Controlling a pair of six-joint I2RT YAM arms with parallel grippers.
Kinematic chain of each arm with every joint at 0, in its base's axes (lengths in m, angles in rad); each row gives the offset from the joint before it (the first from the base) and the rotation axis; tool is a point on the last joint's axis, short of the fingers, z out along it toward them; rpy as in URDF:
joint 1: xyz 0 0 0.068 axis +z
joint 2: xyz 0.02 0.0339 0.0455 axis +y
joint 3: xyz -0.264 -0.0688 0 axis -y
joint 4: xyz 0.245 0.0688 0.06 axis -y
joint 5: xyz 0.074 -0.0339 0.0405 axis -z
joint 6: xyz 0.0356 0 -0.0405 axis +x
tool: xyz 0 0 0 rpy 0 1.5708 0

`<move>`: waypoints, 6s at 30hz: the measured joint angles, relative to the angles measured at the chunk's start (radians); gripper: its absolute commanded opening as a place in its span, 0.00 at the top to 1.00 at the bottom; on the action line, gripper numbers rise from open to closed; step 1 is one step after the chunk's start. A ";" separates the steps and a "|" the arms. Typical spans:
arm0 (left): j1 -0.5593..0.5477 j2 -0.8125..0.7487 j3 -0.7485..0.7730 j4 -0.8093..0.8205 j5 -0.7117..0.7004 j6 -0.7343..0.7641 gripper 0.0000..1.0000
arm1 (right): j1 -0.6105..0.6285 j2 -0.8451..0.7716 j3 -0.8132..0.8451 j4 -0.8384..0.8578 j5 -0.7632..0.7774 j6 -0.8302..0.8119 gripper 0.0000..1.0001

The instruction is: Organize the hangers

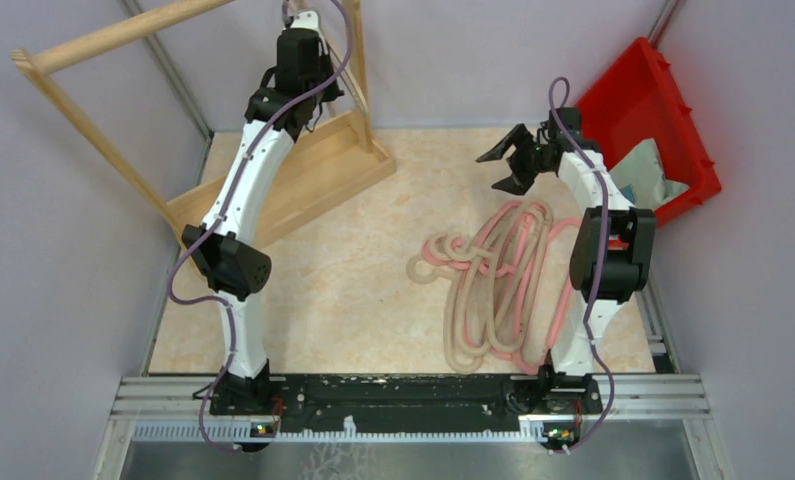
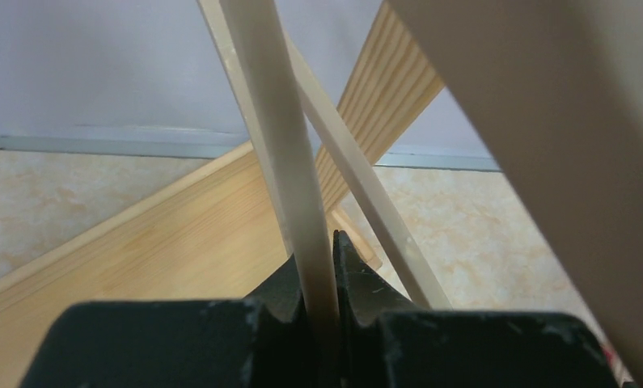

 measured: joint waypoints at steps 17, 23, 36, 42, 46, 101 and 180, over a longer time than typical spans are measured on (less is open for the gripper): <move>-0.035 0.042 0.018 0.069 0.159 0.011 0.67 | 0.000 0.000 0.000 -0.001 0.000 0.000 0.18; -0.076 0.043 -0.018 -0.004 0.231 0.037 0.53 | 0.000 -0.001 0.000 -0.001 0.000 0.000 0.18; -0.080 -0.032 -0.123 -0.012 0.208 0.043 1.00 | -0.003 -0.008 -0.021 0.000 0.001 -0.001 0.18; -0.079 -0.078 -0.154 0.003 0.128 0.043 1.00 | -0.003 -0.021 -0.048 0.003 0.002 -0.001 0.18; -0.079 -0.154 -0.260 0.039 0.085 0.042 1.00 | -0.003 -0.024 -0.056 0.004 0.003 -0.001 0.19; 0.154 -0.272 -0.237 -0.230 0.064 -0.137 0.55 | -0.004 -0.026 -0.064 0.006 -0.001 0.018 0.18; 0.205 -0.549 -0.909 0.833 0.372 0.059 0.00 | -0.003 -0.030 -0.148 0.002 0.030 -0.074 0.14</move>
